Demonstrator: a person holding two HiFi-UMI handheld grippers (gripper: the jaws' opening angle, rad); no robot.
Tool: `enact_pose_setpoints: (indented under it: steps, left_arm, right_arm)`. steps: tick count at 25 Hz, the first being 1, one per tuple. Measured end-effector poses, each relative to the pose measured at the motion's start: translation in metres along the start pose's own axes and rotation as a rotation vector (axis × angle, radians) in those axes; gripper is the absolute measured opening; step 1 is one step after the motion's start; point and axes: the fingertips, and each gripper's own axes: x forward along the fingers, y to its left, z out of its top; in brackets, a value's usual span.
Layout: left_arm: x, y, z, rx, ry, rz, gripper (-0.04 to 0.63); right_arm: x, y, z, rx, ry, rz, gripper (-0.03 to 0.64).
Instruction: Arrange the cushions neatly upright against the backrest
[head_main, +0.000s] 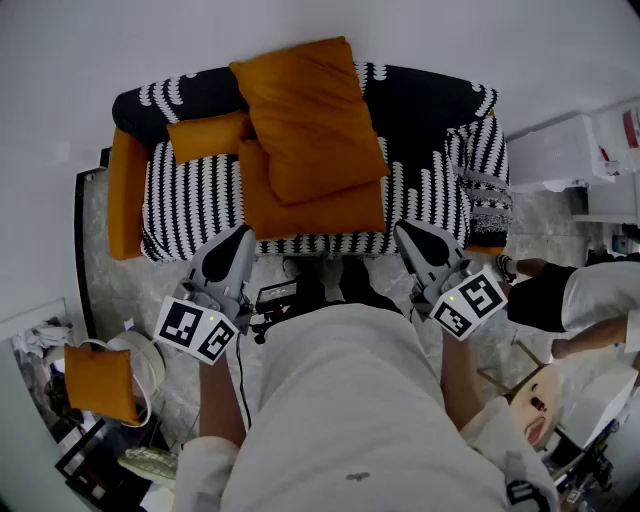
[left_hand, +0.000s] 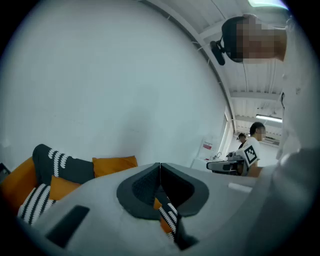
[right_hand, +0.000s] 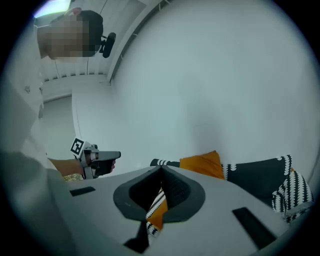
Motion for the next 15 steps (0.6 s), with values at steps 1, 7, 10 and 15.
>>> enact_pose_setpoints:
  steps: [1,7,10,15]
  left_arm:
    - [-0.001,0.0,0.001,-0.005,-0.006,-0.002,0.014]
    - [-0.01,0.001,0.0,-0.005,-0.002,-0.019,0.014]
    - [-0.014,0.005,-0.003,-0.006,0.001,-0.023,0.014]
    - [-0.021,0.014,-0.007,-0.003,0.012,-0.037,0.014]
  right_arm:
    - [0.001,0.002,0.0,-0.003,0.001,0.002,0.009]
    - [0.009,0.017,-0.002,-0.01,0.004,0.003,0.009]
    - [0.013,0.022,-0.003,-0.002,-0.003,-0.004,0.009]
    - [0.017,0.025,-0.007,0.01,-0.001,-0.043,0.009]
